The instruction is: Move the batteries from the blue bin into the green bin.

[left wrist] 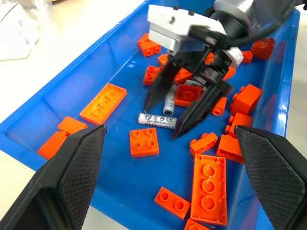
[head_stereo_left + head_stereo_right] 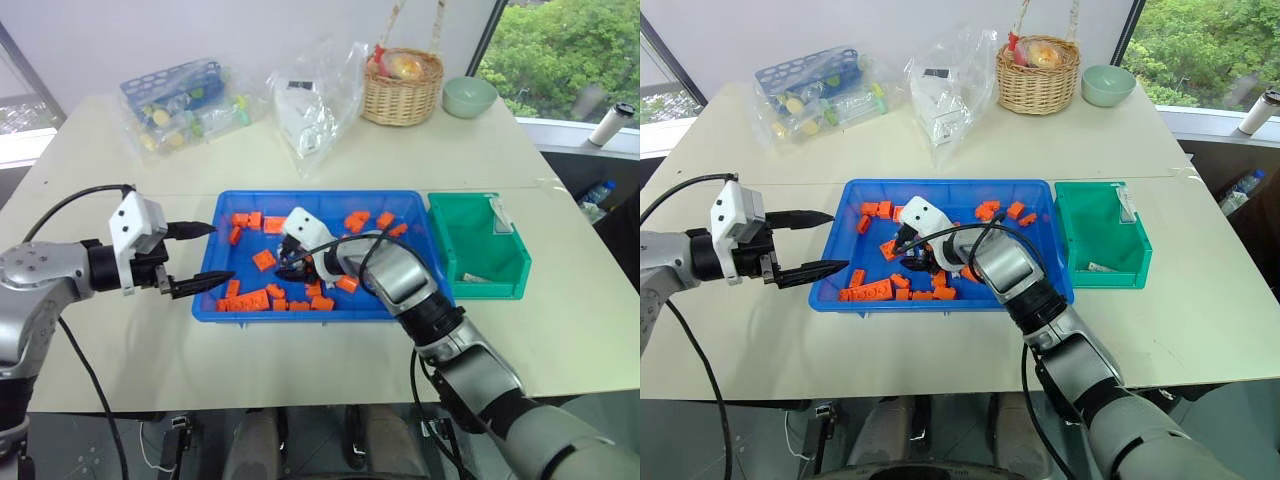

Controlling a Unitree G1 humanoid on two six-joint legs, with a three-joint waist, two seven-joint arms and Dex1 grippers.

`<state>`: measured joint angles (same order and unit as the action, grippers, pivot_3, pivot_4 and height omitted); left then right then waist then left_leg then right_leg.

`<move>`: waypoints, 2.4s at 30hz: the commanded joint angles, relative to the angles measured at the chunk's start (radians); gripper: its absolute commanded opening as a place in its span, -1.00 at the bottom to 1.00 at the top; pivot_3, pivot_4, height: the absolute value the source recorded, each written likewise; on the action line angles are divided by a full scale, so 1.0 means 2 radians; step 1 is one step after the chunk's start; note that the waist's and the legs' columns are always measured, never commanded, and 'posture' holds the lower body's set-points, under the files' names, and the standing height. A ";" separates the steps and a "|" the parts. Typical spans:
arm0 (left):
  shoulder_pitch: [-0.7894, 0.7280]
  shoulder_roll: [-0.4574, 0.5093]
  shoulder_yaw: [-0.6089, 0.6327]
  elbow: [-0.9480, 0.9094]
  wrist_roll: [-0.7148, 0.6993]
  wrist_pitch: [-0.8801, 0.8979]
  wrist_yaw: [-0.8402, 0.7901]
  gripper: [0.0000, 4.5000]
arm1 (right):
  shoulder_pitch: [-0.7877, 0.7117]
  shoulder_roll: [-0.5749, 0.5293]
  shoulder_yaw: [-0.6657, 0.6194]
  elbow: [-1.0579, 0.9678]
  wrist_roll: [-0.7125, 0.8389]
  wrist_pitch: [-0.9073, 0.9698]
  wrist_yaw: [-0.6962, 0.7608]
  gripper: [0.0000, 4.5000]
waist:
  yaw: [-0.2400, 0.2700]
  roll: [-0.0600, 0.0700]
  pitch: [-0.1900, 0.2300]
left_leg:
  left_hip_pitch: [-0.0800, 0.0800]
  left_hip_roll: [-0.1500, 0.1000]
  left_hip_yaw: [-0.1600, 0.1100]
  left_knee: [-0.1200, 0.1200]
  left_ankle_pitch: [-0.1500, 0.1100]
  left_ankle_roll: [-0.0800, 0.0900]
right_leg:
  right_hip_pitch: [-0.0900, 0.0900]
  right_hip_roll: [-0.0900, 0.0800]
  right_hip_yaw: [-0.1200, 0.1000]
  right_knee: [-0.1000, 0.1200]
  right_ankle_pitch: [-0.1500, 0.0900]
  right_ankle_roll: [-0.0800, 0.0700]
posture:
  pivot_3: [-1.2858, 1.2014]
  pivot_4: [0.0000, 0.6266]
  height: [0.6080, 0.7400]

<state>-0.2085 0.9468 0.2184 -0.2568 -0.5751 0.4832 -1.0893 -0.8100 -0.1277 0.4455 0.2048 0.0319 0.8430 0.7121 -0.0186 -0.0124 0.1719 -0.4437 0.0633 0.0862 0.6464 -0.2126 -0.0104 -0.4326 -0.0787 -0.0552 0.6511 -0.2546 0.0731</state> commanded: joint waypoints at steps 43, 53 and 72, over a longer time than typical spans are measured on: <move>-0.100 -0.043 -0.054 0.072 0.036 -0.046 -0.039 1.00 | -0.016 -0.315 -0.154 -0.168 0.139 0.038 0.089 0.28 | 0.000 0.001 0.001 | 0.000 0.000 0.000 0.000 0.000 0.000 | 0.000 0.001 0.000 -0.002 0.000 0.000 | 0.03 -0.52 0.94; -0.063 -0.032 -0.024 0.032 0.026 -0.031 -0.019 1.00 | -0.058 -0.185 0.023 -0.087 0.063 -0.033 0.110 0.28 | 0.003 0.000 0.001 | -0.001 0.000 0.000 0.001 0.000 0.001 | 0.000 0.000 0.000 -0.001 0.000 0.000 | 0.03 -0.52 0.94; -0.052 -0.032 -0.016 0.016 0.021 -0.021 -0.006 1.00 | -0.044 -0.120 0.080 -0.027 -0.019 -0.077 0.109 0.28 | 0.002 0.000 0.001 | -0.001 0.000 0.000 0.001 0.000 0.000 | 0.000 0.000 0.000 -0.001 0.000 0.000 | 0.03 -0.52 0.94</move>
<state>-0.2901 0.8814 0.1734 -0.2102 -0.5240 0.4500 -1.1039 -0.8999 -0.3821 0.6101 0.1508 0.0075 0.7099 0.9341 -0.0138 -0.0118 0.1738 -0.4452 0.0630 0.0864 0.6479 -0.2129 -0.0096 -0.4327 -0.0785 -0.0553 0.6500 -0.2545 0.0733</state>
